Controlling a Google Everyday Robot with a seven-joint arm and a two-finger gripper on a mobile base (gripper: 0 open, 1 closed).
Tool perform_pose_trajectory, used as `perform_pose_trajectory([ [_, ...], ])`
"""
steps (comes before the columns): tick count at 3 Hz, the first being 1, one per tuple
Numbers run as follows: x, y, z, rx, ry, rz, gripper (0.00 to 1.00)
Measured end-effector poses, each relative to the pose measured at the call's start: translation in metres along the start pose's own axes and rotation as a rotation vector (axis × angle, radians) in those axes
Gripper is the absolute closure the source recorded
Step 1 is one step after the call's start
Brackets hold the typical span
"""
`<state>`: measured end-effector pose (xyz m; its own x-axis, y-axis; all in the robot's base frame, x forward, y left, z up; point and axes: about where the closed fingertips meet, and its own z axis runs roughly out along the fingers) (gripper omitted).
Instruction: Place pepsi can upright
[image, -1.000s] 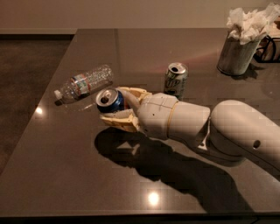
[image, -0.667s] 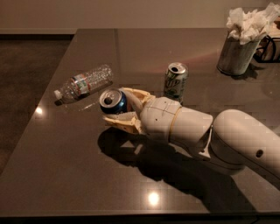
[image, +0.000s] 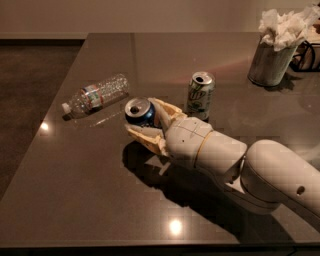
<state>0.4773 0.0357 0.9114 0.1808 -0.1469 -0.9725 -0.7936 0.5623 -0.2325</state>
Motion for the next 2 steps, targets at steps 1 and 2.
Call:
perform_pose_trajectory([
  [1,-0.001,0.001,0.0012,-0.004,0.0,-0.005,0.0],
  [2,-0.001,0.001,0.0012,-0.004,0.0,-0.005,0.0],
])
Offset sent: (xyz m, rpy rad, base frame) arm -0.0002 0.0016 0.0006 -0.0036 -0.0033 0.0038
